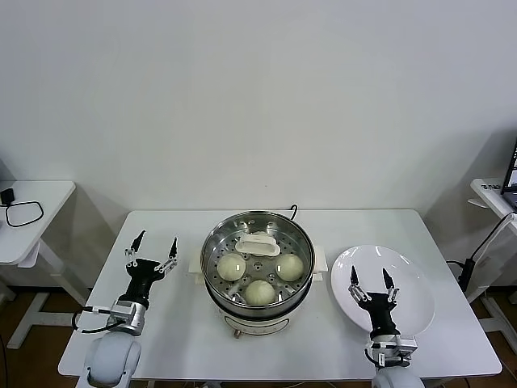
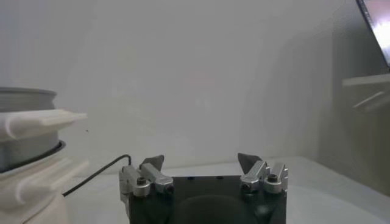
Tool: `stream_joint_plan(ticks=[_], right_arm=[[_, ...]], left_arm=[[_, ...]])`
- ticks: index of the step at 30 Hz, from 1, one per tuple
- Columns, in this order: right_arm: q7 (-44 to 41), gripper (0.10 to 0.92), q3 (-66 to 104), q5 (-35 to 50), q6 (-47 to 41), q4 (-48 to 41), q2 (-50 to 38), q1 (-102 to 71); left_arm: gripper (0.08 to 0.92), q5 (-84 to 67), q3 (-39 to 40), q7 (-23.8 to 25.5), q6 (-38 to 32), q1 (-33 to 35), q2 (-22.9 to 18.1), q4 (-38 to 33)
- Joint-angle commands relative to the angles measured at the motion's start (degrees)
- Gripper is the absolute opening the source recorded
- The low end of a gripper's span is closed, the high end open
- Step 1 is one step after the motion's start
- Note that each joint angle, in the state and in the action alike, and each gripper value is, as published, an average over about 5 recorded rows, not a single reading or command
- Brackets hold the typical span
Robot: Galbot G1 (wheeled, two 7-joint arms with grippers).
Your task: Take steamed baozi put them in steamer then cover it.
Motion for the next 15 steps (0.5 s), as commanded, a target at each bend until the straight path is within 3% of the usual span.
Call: stream_joint_plan(ticks=[1,15], right_arm=[[1.1,0.823,-0.1,0.1,-0.6,0.1,-0.1,0.2],[1.2,0.823,0.1,-0.5,-0.3,0.3,0.3,-0.1]], left_arm=[[0.823,-1.0,-0.9,0.0,-1.6,1.0,-0.1,1.1],[0.823,-0.4,-1.2,2.1,-0.7,1.1,-0.2,0.6]])
